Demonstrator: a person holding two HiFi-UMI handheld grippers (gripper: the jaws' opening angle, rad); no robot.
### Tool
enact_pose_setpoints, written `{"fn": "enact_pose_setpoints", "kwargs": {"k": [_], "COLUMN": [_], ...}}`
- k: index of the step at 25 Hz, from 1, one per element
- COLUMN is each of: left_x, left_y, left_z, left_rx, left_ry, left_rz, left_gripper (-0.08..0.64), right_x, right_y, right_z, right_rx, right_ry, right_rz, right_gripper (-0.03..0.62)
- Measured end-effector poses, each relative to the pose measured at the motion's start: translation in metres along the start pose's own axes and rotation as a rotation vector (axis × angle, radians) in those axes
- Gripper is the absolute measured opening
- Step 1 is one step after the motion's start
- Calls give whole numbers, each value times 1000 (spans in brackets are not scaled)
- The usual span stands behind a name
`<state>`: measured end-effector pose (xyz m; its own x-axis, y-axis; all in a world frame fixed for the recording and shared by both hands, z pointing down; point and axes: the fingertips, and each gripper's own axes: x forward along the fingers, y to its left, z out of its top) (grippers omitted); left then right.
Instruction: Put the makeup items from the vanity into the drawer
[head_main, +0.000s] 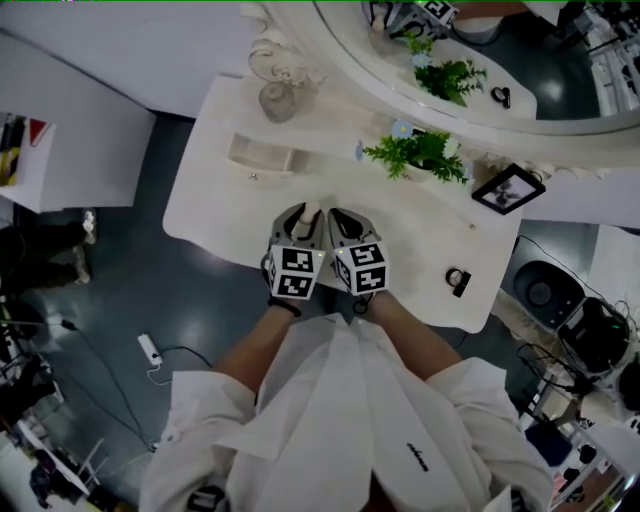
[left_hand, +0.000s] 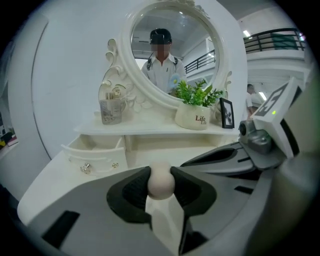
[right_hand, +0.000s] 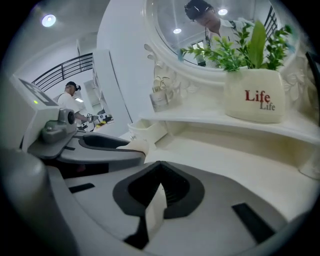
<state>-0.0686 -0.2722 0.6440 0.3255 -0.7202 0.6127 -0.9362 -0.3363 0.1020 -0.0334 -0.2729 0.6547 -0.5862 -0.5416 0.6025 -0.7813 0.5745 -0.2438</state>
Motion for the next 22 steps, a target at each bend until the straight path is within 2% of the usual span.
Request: {"fn": "enact_pose_setpoints", "kwargs": {"k": [11, 22], "left_x": [-19, -24], "left_y": [50, 118], "left_z": [18, 39], "left_rx": [-122, -187], "left_ry": [-87, -138], "left_rz": [89, 189], "left_gripper": [140, 140], "right_x": [27, 58], "right_y": [36, 50], "right_z": [49, 85], "right_rx": [-70, -106], "right_ry": [-58, -83], "right_rz": [71, 86], "right_gripper": [17, 17]}}
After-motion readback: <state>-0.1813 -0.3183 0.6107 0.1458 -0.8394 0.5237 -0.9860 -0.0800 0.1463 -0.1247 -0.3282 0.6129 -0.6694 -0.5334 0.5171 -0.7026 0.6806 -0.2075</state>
